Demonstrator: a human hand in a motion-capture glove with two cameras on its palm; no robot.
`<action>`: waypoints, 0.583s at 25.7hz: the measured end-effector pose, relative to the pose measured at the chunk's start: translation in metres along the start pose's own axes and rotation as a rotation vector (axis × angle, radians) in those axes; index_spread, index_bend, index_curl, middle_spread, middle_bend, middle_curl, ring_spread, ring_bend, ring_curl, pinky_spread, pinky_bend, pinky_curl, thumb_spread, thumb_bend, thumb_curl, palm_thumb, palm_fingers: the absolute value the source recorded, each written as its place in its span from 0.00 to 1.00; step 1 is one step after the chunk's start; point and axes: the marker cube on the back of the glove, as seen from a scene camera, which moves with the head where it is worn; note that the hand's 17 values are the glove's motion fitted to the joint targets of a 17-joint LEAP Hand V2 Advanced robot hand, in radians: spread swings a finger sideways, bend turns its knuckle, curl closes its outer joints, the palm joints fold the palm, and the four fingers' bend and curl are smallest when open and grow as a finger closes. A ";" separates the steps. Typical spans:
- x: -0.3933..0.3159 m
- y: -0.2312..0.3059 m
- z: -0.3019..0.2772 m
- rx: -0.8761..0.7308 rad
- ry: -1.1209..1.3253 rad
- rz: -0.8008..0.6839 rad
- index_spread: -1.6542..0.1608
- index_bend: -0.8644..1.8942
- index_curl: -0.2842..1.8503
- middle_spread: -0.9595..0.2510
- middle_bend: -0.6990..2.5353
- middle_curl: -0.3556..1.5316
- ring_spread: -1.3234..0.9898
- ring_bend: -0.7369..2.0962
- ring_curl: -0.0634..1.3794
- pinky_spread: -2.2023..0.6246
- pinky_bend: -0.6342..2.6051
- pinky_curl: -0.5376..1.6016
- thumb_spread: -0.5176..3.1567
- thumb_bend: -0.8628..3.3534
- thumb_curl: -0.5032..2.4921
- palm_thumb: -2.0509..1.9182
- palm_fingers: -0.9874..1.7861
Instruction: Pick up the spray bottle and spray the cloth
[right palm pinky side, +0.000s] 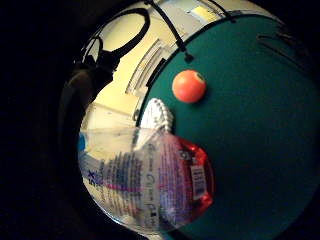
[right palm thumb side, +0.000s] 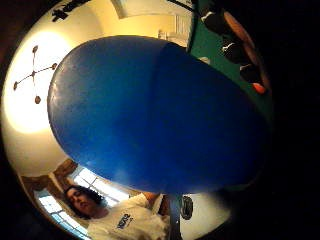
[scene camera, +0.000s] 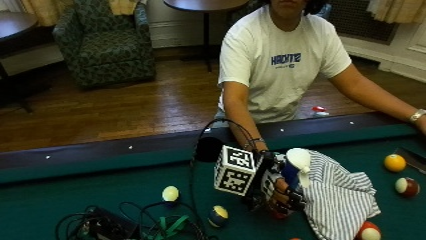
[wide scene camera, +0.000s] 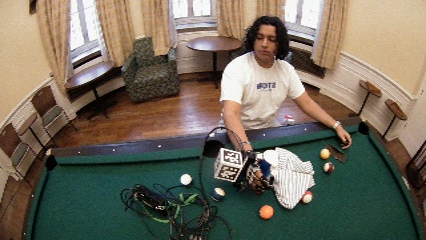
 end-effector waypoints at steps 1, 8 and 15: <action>0.000 0.000 0.000 0.005 -0.001 0.004 0.71 0.36 0.19 0.65 0.34 0.39 0.49 0.52 0.29 0.80 0.31 0.40 0.37 0.20 0.28 0.67 0.61; -0.003 0.001 0.002 0.026 -0.034 0.019 0.73 0.42 0.24 0.62 0.38 0.42 0.49 0.47 0.27 0.78 0.25 0.38 0.38 0.20 0.29 0.68 0.76; -0.013 0.007 -0.003 0.108 -0.063 -0.022 0.74 0.39 0.27 0.62 0.35 0.42 0.48 0.47 0.30 0.72 0.33 0.42 0.34 0.22 0.32 0.74 0.81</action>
